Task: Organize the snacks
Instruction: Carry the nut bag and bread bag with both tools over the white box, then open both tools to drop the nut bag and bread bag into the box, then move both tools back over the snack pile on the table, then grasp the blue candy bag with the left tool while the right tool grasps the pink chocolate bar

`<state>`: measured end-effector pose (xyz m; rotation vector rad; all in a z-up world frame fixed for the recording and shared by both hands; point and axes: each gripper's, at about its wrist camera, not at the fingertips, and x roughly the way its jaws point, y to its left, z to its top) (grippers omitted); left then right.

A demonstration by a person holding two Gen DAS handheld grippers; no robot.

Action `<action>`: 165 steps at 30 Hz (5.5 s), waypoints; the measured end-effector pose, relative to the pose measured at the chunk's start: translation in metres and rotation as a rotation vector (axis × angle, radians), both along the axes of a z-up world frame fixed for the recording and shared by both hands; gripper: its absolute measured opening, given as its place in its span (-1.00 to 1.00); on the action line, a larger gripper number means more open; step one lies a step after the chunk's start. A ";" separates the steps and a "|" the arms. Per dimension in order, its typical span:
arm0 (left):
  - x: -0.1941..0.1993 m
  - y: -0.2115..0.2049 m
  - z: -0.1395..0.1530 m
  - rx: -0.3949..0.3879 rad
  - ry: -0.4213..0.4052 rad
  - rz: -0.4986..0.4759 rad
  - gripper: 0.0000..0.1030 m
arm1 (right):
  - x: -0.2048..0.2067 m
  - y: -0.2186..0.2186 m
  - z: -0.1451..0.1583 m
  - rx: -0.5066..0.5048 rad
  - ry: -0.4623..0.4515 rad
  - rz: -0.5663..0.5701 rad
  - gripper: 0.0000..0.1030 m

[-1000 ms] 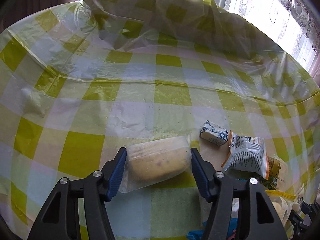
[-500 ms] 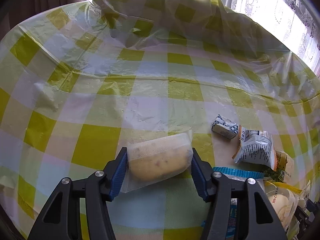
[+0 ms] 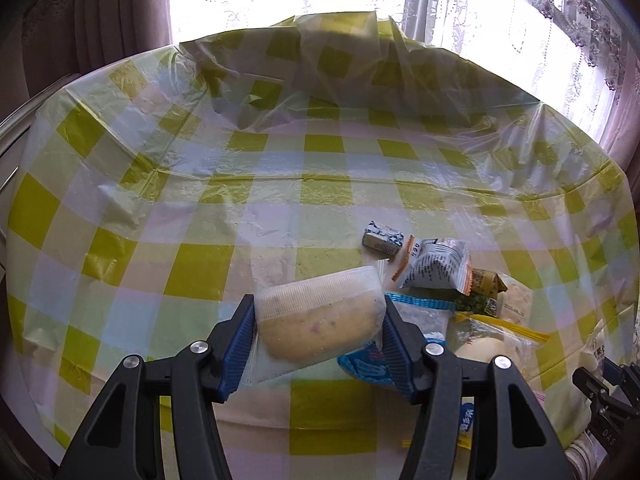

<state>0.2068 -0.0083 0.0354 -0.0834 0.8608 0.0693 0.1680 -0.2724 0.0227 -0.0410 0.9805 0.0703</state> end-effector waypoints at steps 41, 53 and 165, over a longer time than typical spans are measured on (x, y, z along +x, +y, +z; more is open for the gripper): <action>-0.089 -0.263 0.027 -0.017 0.028 -0.694 0.15 | -0.110 -0.180 0.024 -0.030 -0.013 -0.367 -0.10; -0.120 -0.347 0.014 -0.019 0.092 -0.921 0.16 | -0.143 -0.266 0.017 -0.065 0.021 -0.556 -0.08; 0.001 0.039 -0.040 -0.161 0.078 -0.054 0.22 | -0.004 0.112 -0.008 0.038 0.171 0.207 -0.35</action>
